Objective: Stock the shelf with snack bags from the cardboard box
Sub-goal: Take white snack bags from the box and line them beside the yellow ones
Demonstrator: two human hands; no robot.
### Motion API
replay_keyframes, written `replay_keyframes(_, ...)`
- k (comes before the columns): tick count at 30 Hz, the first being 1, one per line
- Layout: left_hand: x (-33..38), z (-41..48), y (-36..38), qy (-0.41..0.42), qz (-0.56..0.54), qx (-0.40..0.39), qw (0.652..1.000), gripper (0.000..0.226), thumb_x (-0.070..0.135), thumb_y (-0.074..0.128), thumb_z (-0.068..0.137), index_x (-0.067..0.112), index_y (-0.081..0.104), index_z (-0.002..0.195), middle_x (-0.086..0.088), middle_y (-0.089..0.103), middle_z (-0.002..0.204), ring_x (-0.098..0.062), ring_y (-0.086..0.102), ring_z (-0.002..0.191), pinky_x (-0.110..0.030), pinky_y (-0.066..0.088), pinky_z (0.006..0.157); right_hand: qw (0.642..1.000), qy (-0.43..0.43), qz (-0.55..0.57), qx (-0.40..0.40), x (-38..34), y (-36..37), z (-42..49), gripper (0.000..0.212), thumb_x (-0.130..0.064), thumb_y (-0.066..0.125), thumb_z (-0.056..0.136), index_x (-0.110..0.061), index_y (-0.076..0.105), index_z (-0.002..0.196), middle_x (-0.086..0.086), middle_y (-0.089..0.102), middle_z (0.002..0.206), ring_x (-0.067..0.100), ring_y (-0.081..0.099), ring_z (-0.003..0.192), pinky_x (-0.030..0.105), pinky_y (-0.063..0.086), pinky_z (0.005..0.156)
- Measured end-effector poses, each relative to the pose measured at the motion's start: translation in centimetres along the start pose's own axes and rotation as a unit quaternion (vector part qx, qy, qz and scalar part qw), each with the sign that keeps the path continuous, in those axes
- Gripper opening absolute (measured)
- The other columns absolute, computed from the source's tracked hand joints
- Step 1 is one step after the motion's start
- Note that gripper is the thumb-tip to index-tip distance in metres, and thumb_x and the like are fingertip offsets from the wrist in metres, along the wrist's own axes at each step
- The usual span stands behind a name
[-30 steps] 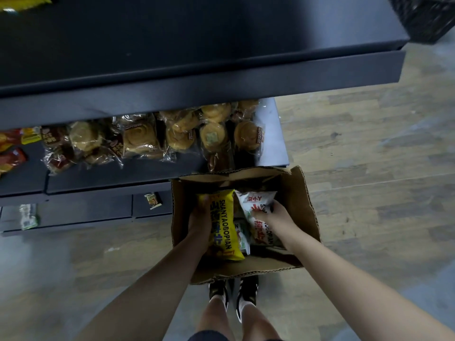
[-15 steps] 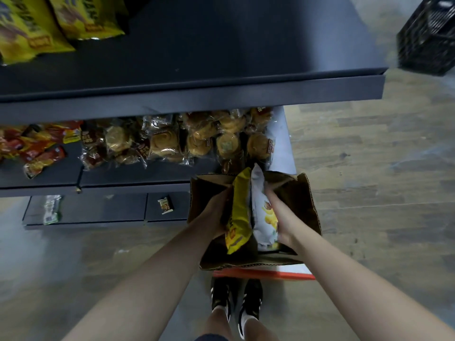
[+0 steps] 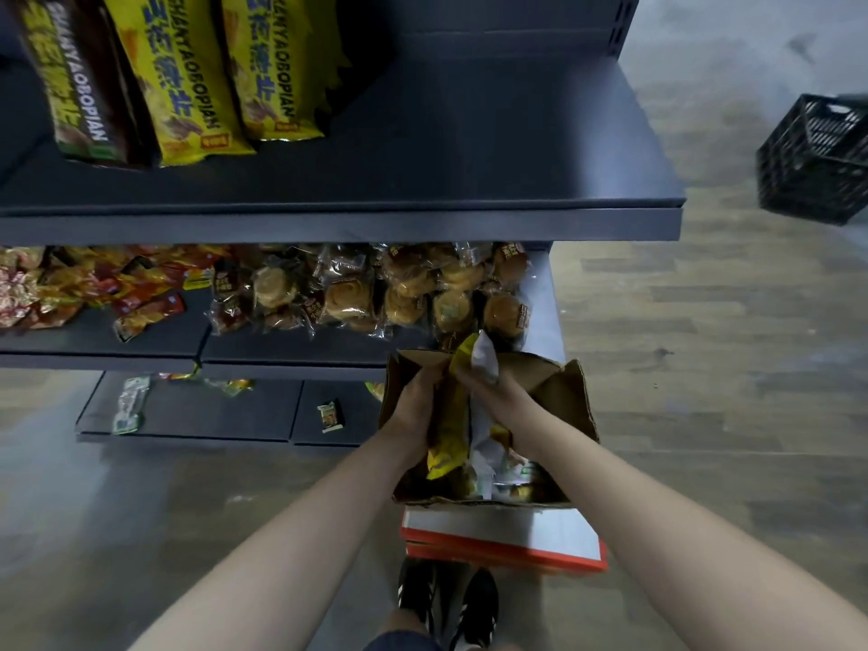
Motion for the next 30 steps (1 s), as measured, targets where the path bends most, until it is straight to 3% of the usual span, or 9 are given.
replay_keyframes(6, 3.7, -1.5, -1.8, 0.134, -0.128, 0.028, 0.982, 0.065, 0.006, 0.062, 0.059, 0.0, 0.048, 0.123, -0.025, 0.059, 0.109, -0.037, 0.06, 0.101, -0.043, 0.052, 0.083, 0.996, -0.06, 0.055, -0.048, -4.6, -0.1, -2.9, 0.056, -0.045, 0.069, 0.081, -0.025, 0.054, 0.131, -0.002, 0.066, 0.122, 0.02, 0.061, 0.113, 0.043, 0.046, 0.102)
replay_keyframes(11, 9.1, -5.3, -2.4, 0.286, -0.023, 0.07, 0.955, 0.01, 0.009, 0.065, 0.086, 0.006, 0.065, 0.096, -0.013, 0.07, 0.097, -0.028, 0.066, 0.094, -0.042, 0.052, 0.087, 0.989, -0.114, 0.037, -0.087, -9.2, 1.4, -5.6, 0.029, -0.037, 0.059, 0.091, -0.036, 0.053, 0.12, -0.019, 0.064, 0.104, -0.006, 0.062, 0.089, 0.014, 0.049, 0.072)
replay_keyframes(14, 12.1, -8.5, -2.6, 0.35, 0.034, 0.064, 0.934, 0.013, 0.014, 0.056, 0.093, 0.018, 0.068, 0.094, 0.006, 0.072, 0.087, -0.012, 0.067, 0.088, -0.023, 0.053, 0.078, 0.987, -0.121, 0.041, -0.093, -11.8, 2.8, -7.0, 0.029, -0.033, 0.061, 0.09, -0.029, 0.055, 0.118, -0.006, 0.066, 0.11, 0.004, 0.062, 0.09, 0.023, 0.048, 0.079)
replay_keyframes(18, 12.9, -9.7, -2.9, 0.339, 0.082, -0.037, 0.936, 0.051, 0.056, 0.052, 0.083, 0.031, 0.05, 0.128, 0.004, 0.058, 0.129, -0.011, 0.056, 0.119, -0.026, 0.046, 0.099, 0.983, -0.138, 0.054, -0.11, -14.7, 5.0, -8.1, 0.042, -0.037, 0.067, 0.085, -0.026, 0.055, 0.124, -0.003, 0.068, 0.113, 0.014, 0.065, 0.102, 0.031, 0.051, 0.09)
replay_keyframes(22, 15.5, -11.4, -3.4, 0.36, 0.216, -0.094, 0.902, 0.096, 0.086, 0.058, 0.055, 0.051, 0.018, 0.135, 0.015, 0.028, 0.15, -0.002, 0.037, 0.134, -0.032, 0.036, 0.111, 0.976, -0.185, 0.021, -0.11, -18.2, 6.8, -8.7, 0.073, -0.062, 0.073, 0.064, -0.033, 0.051, 0.127, -0.004, 0.064, 0.121, 0.019, 0.062, 0.111, 0.043, 0.047, 0.101)
replay_keyframes(24, 17.6, -12.8, -3.1, 0.362, 0.241, -0.129, 0.891, 0.105, 0.08, 0.064, 0.054, 0.052, 0.004, 0.136, 0.026, 0.023, 0.144, 0.012, 0.037, 0.128, -0.017, 0.039, 0.102, 0.968, -0.222, 0.003, -0.115, -20.8, 7.8, -9.1, 0.09, -0.066, 0.071, 0.056, -0.032, 0.047, 0.135, -0.005, 0.061, 0.126, 0.019, 0.06, 0.114, 0.043, 0.046, 0.103)
replay_keyframes(26, 19.5, -13.4, -3.1, 0.365, 0.266, -0.147, 0.88, 0.108, 0.051, 0.074, 0.069, 0.044, -0.009, 0.139, 0.031, 0.022, 0.138, 0.025, 0.036, 0.118, -0.006, 0.039, 0.092, 0.96, -0.254, -0.01, -0.122, -23.6, 8.6, -9.3, 0.084, -0.057, 0.072, 0.069, -0.03, 0.039, 0.141, -0.005, 0.056, 0.133, 0.018, 0.055, 0.121, 0.042, 0.043, 0.106)
replay_keyframes(28, 22.2, -13.0, -3.6, 0.393, 0.291, -0.121, 0.863, 0.108, 0.025, 0.075, 0.078, 0.044, -0.012, 0.139, 0.03, 0.024, 0.139, 0.025, 0.038, 0.117, -0.006, 0.04, 0.093, 0.951, -0.284, -0.015, -0.121, -26.4, 9.1, -9.2, 0.064, -0.04, 0.069, 0.083, -0.029, 0.038, 0.139, -0.003, 0.053, 0.135, 0.018, 0.054, 0.121, 0.038, 0.043, 0.104)
replay_keyframes(30, 25.1, -12.4, -4.2, 0.43, 0.295, -0.089, 0.849, 0.107, 0.021, 0.076, 0.077, 0.056, -0.008, 0.134, 0.029, 0.027, 0.139, 0.019, 0.039, 0.121, -0.014, 0.041, 0.099, 0.938, -0.327, -0.037, -0.106, -29.1, 9.5, -8.8, 0.065, -0.035, 0.065, 0.087, -0.029, 0.032, 0.143, -0.005, 0.046, 0.143, 0.017, 0.049, 0.126, 0.031, 0.041, 0.101)
Point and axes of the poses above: each hand's wrist, its own z-axis towards the middle knuckle, its own y-axis out of the palm, x = y × z, the point moved 10 cm from there along z, towards the middle knuckle
